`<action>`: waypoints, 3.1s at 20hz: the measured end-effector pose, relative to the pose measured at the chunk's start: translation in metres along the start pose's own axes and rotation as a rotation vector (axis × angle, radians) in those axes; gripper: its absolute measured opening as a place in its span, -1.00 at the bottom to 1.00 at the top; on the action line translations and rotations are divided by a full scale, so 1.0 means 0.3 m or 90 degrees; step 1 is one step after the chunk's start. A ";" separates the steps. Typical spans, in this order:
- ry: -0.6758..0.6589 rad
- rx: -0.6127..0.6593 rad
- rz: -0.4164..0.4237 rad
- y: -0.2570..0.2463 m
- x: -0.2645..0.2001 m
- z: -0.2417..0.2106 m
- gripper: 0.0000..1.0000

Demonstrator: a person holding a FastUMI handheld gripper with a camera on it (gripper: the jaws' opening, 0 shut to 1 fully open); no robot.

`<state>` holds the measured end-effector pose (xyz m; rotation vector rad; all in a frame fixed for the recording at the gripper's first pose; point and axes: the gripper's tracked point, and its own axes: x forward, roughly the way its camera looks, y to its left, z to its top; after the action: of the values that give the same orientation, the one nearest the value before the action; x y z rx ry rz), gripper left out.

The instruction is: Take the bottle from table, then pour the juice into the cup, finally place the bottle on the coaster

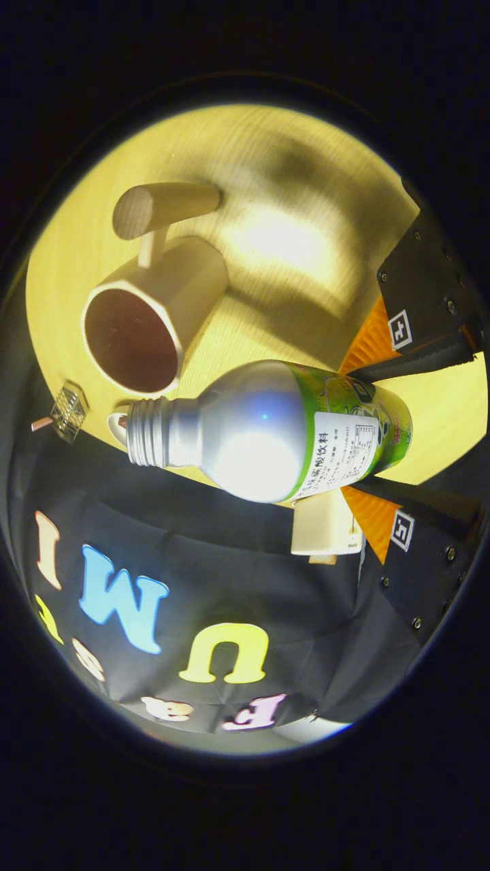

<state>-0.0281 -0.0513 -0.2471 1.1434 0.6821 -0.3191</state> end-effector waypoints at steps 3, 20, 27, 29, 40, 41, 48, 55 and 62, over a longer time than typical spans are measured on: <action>-0.004 -0.055 -0.017 -0.014 -0.004 0.003 0.41; -0.146 -0.324 -0.071 0.043 0.062 0.110 0.42; -0.185 -0.412 -0.105 0.084 0.138 0.140 0.41; -0.194 -0.425 -0.111 0.098 0.166 0.140 0.42; -0.249 -0.495 -0.175 0.110 0.279 0.208 0.42; -0.254 -0.501 -0.178 0.112 0.286 0.216 0.42; -0.268 -0.535 -0.199 0.106 0.348 0.240 0.44; -0.277 -0.583 -0.219 0.096 0.385 0.240 0.51; -0.262 -0.599 -0.213 0.091 0.390 0.213 0.58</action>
<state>0.0970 -0.0864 -0.2870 0.0549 0.5487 -0.4330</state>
